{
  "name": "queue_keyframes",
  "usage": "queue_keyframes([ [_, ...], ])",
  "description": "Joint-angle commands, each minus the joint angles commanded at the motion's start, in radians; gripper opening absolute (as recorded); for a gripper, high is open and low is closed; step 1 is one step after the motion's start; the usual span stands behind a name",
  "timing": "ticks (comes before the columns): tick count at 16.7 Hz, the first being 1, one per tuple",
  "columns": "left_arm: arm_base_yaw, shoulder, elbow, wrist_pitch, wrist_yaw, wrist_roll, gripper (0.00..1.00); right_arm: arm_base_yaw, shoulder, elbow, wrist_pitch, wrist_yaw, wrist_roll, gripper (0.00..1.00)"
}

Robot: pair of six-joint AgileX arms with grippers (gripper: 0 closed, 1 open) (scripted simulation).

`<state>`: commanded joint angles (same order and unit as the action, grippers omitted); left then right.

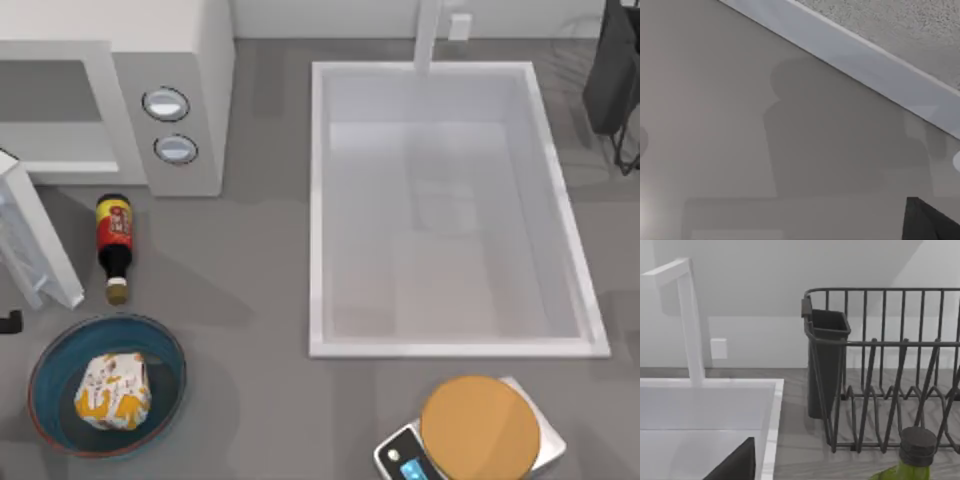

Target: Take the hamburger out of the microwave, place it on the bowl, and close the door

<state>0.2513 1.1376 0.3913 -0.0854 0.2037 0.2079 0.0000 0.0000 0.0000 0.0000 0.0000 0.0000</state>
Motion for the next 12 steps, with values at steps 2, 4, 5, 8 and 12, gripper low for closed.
queue_keyframes([
  [2, -0.100, -0.041, -0.025, 0.004, -0.066, -0.075, 0.00, 0.000, 0.000, 0.000, 0.000, 0.000, 0.000, 1.00],
  [4, -0.160, -0.071, -0.043, 0.007, -0.113, -0.129, 0.00, 0.000, 0.000, 0.000, 0.000, 0.000, 0.000, 1.00],
  [5, -0.174, -0.079, -0.048, 0.008, -0.126, -0.142, 0.00, 0.000, 0.000, 0.000, 0.000, 0.000, 0.000, 1.00],
  [8, -0.178, -0.081, -0.049, 0.009, -0.129, -0.146, 0.00, 0.000, 0.000, 0.000, 0.000, 0.000, 0.000, 1.00],
  [12, -0.177, -0.038, -0.018, 0.026, -0.127, -0.147, 0.00, 0.000, 0.000, 0.000, 0.000, 0.000, 0.000, 1.00],
])
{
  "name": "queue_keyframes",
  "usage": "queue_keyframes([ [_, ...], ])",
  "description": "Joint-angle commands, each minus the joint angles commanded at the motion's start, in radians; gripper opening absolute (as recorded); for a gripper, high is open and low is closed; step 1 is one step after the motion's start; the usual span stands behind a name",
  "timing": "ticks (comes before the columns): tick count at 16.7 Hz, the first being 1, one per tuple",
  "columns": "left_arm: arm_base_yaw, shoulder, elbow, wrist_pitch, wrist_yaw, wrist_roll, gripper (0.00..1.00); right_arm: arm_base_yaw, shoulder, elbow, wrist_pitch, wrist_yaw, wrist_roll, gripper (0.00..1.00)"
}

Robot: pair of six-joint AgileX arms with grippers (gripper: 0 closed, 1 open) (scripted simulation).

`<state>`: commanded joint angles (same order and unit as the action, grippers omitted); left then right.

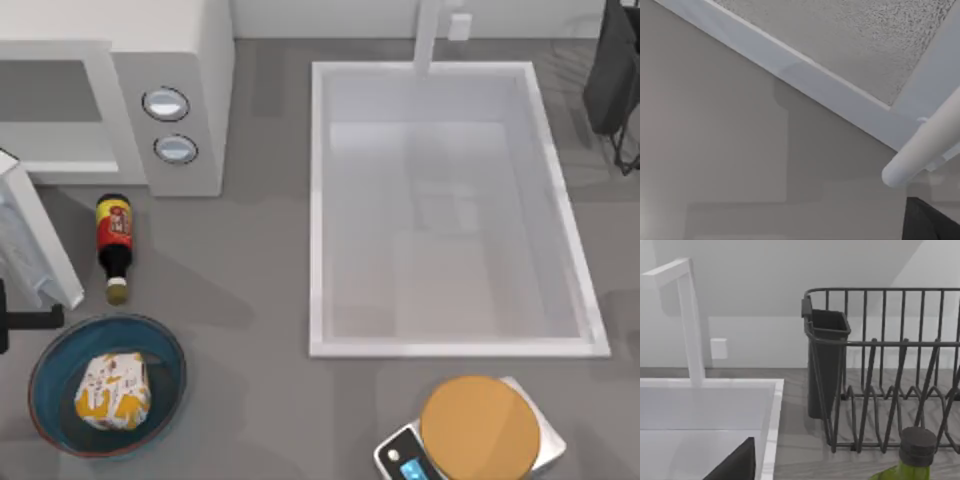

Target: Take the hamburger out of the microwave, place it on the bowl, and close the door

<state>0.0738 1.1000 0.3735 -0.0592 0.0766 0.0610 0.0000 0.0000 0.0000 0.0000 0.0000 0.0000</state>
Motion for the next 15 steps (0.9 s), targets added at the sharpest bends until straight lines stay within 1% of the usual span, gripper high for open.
queue_keyframes([
  [2, -0.006, 0.079, 0.049, 0.032, -0.003, -0.003, 0.00, 0.000, 0.000, 0.000, 0.000, 0.000, 0.000, 1.00],
  [7, -0.026, 0.360, 0.201, 0.138, -0.016, -0.014, 0.00, 0.000, 0.000, 0.000, 0.000, 0.000, 0.000, 1.00],
  [9, -0.033, 0.433, 0.248, 0.172, -0.020, -0.018, 0.00, 0.000, 0.000, 0.000, 0.000, 0.000, 0.000, 1.00],
  [11, -0.037, 0.466, 0.272, 0.189, -0.022, -0.020, 0.00, 0.000, 0.000, 0.000, 0.000, 0.000, 0.000, 1.00],
  [15, -0.032, 0.464, 0.269, 0.188, -0.022, -0.020, 0.00, 0.000, 0.000, 0.000, 0.000, 0.000, 0.000, 1.00],
])
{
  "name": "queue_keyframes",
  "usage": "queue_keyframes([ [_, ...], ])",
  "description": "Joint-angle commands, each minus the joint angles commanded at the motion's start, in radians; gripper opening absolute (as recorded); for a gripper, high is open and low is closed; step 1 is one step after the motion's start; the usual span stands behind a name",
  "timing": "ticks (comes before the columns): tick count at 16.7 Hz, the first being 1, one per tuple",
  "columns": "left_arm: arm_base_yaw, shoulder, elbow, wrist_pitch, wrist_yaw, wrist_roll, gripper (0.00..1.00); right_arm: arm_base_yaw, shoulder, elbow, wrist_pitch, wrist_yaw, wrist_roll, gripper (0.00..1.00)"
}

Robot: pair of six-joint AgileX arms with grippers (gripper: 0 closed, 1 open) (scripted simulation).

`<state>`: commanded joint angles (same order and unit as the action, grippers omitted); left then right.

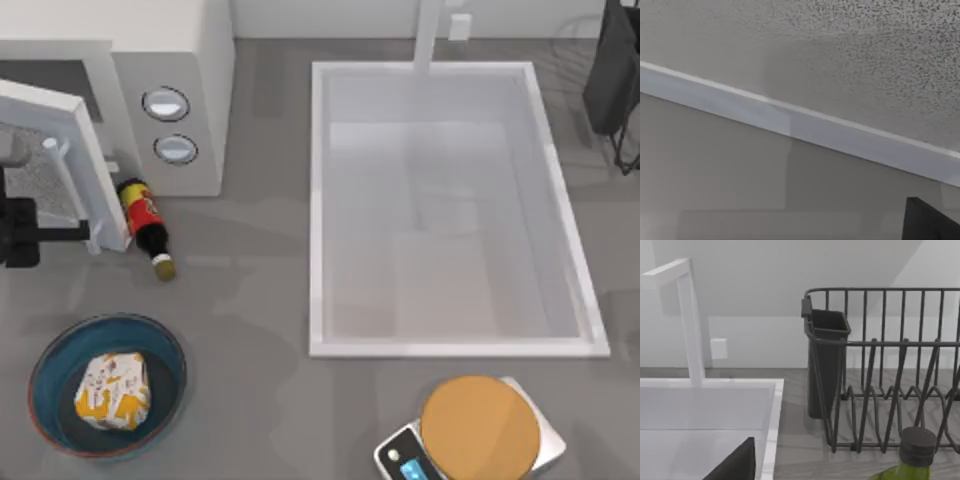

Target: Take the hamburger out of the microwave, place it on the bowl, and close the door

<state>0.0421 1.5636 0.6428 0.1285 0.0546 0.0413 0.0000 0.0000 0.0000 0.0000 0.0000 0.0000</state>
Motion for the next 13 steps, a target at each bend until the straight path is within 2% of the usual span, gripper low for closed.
queue_keyframes([
  [3, -0.002, 0.040, 0.040, -0.003, -0.001, -0.001, 0.00, 0.000, 0.000, 0.000, 0.000, 0.000, 0.000, 1.00],
  [10, -0.016, 0.310, 0.344, -0.025, -0.009, -0.010, 0.00, 0.000, 0.000, 0.000, 0.000, 0.000, 0.000, 1.00],
  [13, -0.022, 0.366, 0.399, -0.033, -0.010, -0.012, 0.00, 0.000, 0.000, 0.000, 0.000, 0.000, 0.000, 1.00],
])
